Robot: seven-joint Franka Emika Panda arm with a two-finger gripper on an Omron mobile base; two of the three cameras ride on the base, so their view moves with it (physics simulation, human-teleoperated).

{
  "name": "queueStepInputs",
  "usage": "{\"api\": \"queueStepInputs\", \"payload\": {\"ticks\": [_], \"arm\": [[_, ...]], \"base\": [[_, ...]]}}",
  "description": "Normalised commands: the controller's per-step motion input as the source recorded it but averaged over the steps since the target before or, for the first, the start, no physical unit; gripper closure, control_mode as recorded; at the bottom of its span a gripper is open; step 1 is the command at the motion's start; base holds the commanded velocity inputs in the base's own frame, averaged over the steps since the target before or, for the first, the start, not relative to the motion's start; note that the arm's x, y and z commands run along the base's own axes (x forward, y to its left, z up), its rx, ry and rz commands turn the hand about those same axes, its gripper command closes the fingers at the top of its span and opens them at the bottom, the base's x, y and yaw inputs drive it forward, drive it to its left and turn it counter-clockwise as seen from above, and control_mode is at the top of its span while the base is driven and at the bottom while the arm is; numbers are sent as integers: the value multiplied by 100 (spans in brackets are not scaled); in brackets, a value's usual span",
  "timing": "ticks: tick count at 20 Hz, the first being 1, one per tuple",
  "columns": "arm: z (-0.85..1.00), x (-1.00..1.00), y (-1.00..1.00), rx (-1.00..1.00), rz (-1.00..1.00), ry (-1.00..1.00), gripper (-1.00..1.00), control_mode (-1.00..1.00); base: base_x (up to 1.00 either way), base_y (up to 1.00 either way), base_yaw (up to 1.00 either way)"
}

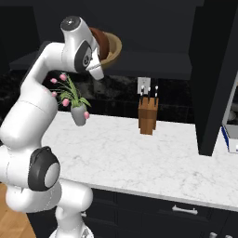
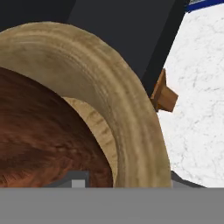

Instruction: Pick up the bowls on the counter and stack them on top of one another in the open cabinet. Place the smaller bowl on top of the larger bowl.

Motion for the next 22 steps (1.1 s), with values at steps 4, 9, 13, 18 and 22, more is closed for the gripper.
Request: {"api": "queueStepInputs", "payload": {"ticks": [4,9,13,18,22], "arm": [[0,100,0,0,-8,0,100,-100],[0,64,0,0,-6,0,-100,-100],[-12,-27,0,0,0,-8,-100,-100],[-9,-87,-3,0,0,-26,-100,-100],[-51,-100,-23,3,0,-45,-100,-100]], "base": [[0,0,0],[0,0,0],[0,0,0],[0,0,0],[0,0,0]]}}
